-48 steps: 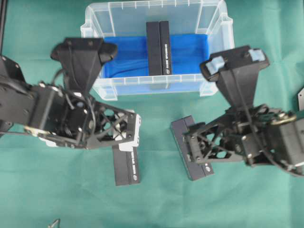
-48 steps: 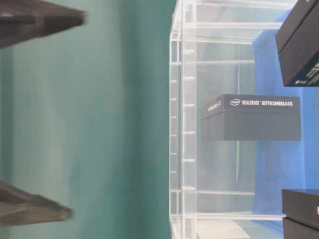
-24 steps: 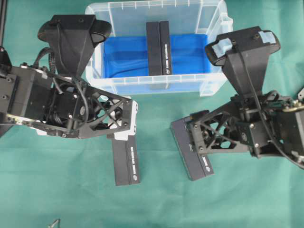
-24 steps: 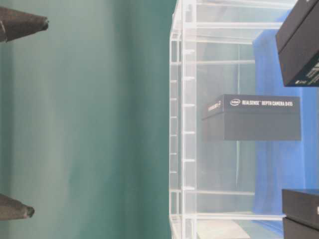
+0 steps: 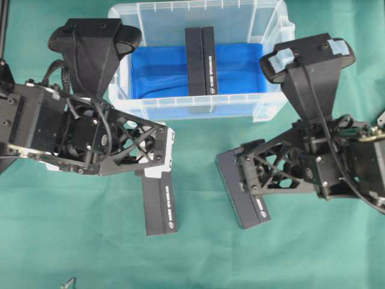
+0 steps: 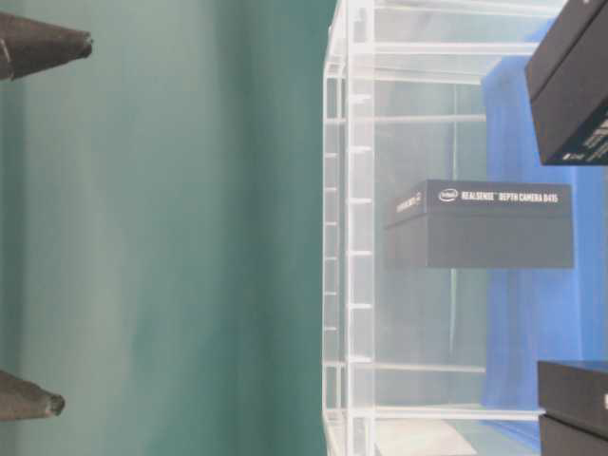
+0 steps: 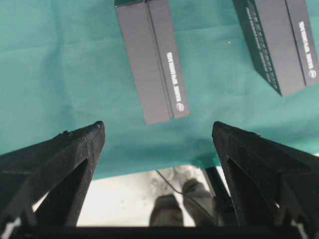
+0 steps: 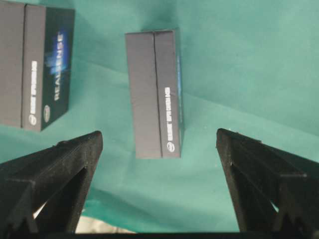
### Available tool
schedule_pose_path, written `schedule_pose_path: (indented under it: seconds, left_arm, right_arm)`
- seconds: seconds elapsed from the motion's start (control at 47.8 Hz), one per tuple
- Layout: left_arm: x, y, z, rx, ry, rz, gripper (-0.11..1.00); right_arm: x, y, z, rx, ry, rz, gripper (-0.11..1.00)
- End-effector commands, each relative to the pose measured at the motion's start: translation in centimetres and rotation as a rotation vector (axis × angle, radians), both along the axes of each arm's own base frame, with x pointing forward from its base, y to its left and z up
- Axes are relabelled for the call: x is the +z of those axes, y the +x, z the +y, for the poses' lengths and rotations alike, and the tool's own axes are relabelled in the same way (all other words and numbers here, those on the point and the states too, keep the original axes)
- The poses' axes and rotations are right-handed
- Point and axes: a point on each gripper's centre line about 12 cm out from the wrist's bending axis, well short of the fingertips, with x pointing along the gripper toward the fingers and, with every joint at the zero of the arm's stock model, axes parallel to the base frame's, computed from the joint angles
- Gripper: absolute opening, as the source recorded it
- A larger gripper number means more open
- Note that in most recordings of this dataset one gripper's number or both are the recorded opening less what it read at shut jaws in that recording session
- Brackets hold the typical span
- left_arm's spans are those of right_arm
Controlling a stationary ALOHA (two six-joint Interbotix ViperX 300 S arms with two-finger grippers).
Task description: Take the box out of the case with both arms.
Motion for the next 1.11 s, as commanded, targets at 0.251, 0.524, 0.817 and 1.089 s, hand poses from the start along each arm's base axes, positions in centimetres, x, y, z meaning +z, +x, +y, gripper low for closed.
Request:
schedule_pose_path:
  seconds: [0.251,0.524,0.817,1.089]
  left_arm:
    - [1.8,-1.2,0.3,-0.007,-0.006,-0.042,0.84]
    - [2.1,-5.6,0.2,-0.008,-0.012,-0.005,0.84]
    - [0.3,-11.5,0.6,0.039,-0.025,0.03,0.84]
    - [-0.7,-15.1,1.1,0.068,-0.036,0.031,0.84]
  right_arm:
    - [2.2,-1.2,-0.2,0.029,0.029,-0.048,0.93]
    - [2.6,-5.9,-1.4,0.016,0.028,-0.014,0.93]
    - [2.2,-12.0,-2.8,-0.008,0.047,-0.013,0.93]
    - [0.1,-14.0,-3.4,-0.007,0.039,0.038,0.93]
